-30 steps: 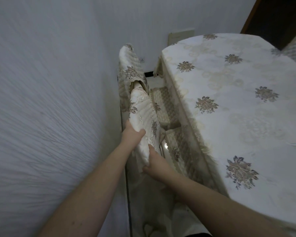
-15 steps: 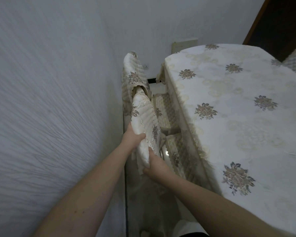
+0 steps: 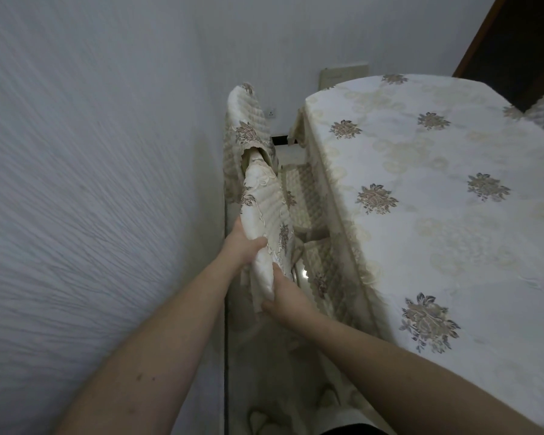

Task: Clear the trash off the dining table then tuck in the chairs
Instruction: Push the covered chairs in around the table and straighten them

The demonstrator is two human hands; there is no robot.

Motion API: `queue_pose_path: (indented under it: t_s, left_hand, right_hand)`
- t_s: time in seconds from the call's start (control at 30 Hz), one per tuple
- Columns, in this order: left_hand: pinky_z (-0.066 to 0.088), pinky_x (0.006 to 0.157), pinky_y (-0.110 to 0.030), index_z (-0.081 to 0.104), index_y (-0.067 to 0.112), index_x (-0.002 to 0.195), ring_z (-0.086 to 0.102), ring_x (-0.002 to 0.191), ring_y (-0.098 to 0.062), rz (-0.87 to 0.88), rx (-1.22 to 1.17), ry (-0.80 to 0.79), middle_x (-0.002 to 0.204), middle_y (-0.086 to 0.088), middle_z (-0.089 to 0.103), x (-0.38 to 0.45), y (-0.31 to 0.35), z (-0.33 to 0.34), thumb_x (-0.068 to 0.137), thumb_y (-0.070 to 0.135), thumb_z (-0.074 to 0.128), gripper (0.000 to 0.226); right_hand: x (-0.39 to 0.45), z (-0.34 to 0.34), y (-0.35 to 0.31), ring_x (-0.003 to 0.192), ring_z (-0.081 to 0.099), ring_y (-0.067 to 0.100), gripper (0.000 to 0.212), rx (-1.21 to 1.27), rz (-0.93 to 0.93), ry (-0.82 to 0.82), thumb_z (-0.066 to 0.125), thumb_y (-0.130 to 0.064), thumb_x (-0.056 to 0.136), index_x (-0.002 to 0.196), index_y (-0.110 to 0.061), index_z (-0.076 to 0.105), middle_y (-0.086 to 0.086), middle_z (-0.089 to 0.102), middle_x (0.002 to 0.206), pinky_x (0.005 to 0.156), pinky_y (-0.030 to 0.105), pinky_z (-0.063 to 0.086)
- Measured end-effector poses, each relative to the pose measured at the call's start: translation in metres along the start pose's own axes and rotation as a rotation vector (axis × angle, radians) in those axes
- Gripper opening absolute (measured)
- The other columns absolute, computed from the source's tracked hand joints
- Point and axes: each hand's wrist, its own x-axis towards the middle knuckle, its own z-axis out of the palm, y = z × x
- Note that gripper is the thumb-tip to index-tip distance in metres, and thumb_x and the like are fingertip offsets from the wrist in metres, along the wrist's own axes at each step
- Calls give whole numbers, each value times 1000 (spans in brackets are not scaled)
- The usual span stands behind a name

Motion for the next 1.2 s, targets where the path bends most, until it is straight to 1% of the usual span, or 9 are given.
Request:
queue_pose_path:
  t_s: [0.17, 0.27, 0.37, 0.53, 0.63, 0.73, 0.83, 1.03, 1.2]
  left_hand:
    - [50, 96, -46, 31, 37, 140, 57, 115, -21, 13, 37, 1, 129, 5, 57, 23, -18, -1, 51, 42, 76, 100]
    - [49, 97, -45, 28, 30, 143, 55, 117, -24, 2, 51, 3, 132, 0, 54, 15, -6, -2, 50, 45, 73, 105]
    - [49, 97, -46, 27, 27, 145, 54, 116, -25, 0, 56, 4, 132, -2, 53, 5, 3, -4, 50, 46, 74, 107]
    - [45, 102, -46, 16, 19, 151, 49, 123, -31, -44, 81, 64, 142, -11, 46, -25, 14, 4, 74, 35, 77, 99]
    - [42, 104, -45, 9, 16, 152, 48, 126, -33, -60, 126, 124, 144, -15, 42, -53, 2, 20, 72, 33, 79, 108]
    - [42, 104, -45, 19, 11, 148, 48, 125, -32, -78, 146, 134, 140, -13, 46, -86, -15, 38, 73, 27, 79, 97]
    - [49, 96, -43, 34, 10, 141, 57, 115, -31, -146, 164, 147, 129, -11, 57, -106, -23, 52, 73, 35, 77, 85]
    - [54, 87, -53, 33, 13, 140, 60, 108, -36, -185, 135, 196, 126, -14, 57, -110, -22, 60, 83, 34, 70, 71]
    - [52, 91, -53, 37, 14, 137, 60, 110, -34, -173, 83, 196, 128, -13, 58, -107, -21, 57, 85, 26, 70, 64]
  right_hand:
    - [-6, -3, -4, 120, 51, 31, 80, 61, 1, -7, 59, -20, 86, 150, -13, 12, 15, 46, 140, 98, 39, 45]
    - [-12, -5, -5, 129, 44, 30, 82, 7, -25, 0, 57, -27, 89, 152, -9, 8, 13, 36, 148, 102, 37, 39]
    - [-14, -5, -6, 133, 38, 28, 86, 37, -27, -18, 59, -30, 89, 153, -12, 4, 11, 31, 152, 106, 37, 35]
    - [-30, 1, -3, 142, 24, 24, 91, 86, -28, 9, 60, -31, 89, 153, -11, -1, 10, 19, 157, 114, 34, 24]
    - [-44, 3, 6, 141, 25, 27, 87, 89, -31, -16, 55, -33, 91, 153, -9, -1, 12, 20, 156, 113, 37, 27]
    - [-57, 2, 17, 141, 28, 28, 82, 68, -43, -32, 51, -37, 93, 153, -9, 2, 13, 22, 156, 113, 40, 28]
    - [-68, 1, 28, 140, 29, 29, 76, 47, -71, -70, 48, -23, 94, 153, -6, 2, 14, 21, 156, 111, 37, 25]
    - [-79, -4, 50, 140, 27, 33, 73, 61, -136, -141, 47, -10, 91, 152, -3, 6, 18, 21, 154, 114, 37, 24]
    - [-81, -3, 61, 148, 1, 22, 72, 90, -180, -201, 41, -10, 97, 152, -4, -5, 14, -4, 161, 115, 27, 3]
